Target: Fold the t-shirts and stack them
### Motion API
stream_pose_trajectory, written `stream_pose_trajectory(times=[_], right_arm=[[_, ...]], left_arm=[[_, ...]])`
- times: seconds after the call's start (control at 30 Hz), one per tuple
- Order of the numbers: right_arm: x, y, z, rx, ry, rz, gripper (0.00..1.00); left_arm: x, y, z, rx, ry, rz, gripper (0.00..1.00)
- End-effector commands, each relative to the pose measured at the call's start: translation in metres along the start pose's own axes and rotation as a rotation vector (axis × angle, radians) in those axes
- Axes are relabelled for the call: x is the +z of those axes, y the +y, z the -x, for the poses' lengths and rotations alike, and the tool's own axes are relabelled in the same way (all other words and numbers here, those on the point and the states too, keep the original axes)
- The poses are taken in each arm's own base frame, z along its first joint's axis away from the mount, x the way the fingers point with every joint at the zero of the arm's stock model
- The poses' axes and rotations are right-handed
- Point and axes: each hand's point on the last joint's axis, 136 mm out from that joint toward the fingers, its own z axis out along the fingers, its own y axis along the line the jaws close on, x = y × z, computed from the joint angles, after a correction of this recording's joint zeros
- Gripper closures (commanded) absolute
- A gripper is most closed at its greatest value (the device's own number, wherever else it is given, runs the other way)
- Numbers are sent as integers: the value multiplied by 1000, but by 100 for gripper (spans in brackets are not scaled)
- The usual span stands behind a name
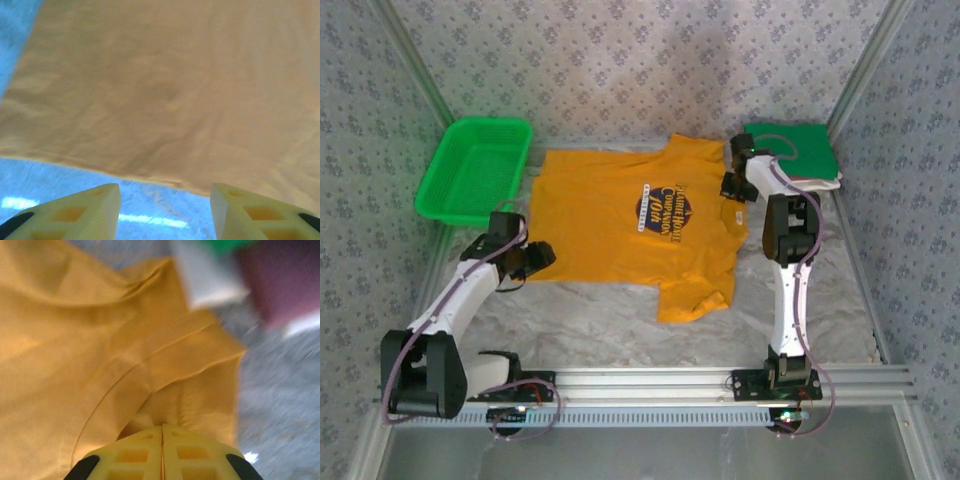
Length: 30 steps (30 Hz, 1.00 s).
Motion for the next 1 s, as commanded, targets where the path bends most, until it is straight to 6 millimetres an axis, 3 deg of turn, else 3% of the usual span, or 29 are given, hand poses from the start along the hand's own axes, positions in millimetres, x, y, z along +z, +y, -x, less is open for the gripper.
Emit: stream_pose_trajectory(times=[0.0, 0.13, 0.23, 0.37, 0.47, 0.67, 0.77, 0.9, 0.97], right_arm=[[11, -10, 2, -3, 56, -31, 90], [-1, -5, 23, 10, -4, 4, 90], [-20, 5, 24, -4, -8, 42, 88], [-62, 18, 27, -21, -73, 108, 82], [-106, 25, 22, -41, -147, 131, 73], [-161, 39, -19, -81, -247, 205, 65], [-176, 48, -48, -98, -308, 280, 64], [-196, 40, -83, -95, -375, 324, 62], [-193, 36, -111, -134, -369, 327, 61]], left_arm=[[0, 20, -15, -67, 68, 27, 49], [5, 31, -15, -99, 68, 32, 49], [8, 33, -14, -93, 58, 34, 49], [14, 35, -10, -109, 70, 16, 49], [18, 40, -3, -117, 65, 25, 49], [32, 55, 6, -151, 84, 51, 52], [38, 60, 10, -151, 94, 71, 53], [45, 67, 7, -158, 119, 99, 54], [46, 70, 6, -158, 115, 111, 54]])
